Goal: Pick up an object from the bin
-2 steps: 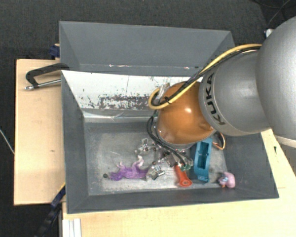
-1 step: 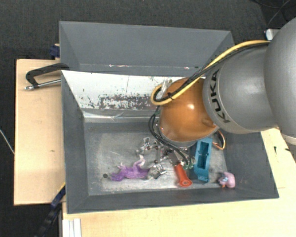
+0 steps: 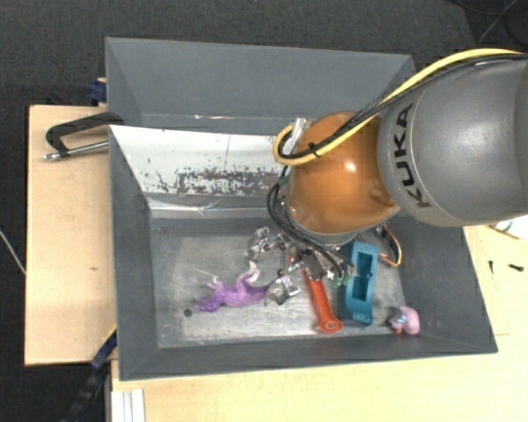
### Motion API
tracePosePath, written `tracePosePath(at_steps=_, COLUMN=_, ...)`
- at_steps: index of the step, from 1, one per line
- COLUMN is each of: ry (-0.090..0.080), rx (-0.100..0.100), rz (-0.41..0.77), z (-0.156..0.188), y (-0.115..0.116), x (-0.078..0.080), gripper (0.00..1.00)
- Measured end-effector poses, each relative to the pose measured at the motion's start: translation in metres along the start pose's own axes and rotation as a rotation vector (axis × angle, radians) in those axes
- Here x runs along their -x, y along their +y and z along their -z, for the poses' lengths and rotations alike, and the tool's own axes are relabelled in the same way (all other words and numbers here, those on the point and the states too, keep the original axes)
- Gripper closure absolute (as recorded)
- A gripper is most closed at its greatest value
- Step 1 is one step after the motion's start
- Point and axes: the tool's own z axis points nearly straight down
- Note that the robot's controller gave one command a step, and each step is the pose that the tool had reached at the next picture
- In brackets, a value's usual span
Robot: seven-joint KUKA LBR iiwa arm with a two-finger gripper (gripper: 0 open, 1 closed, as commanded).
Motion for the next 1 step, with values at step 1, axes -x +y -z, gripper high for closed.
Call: tracePosePath(at_steps=1, ry=0.004, rx=0.001, rz=-0.013, z=0.0570, y=-0.0069, x=0.0019, gripper=1.00)
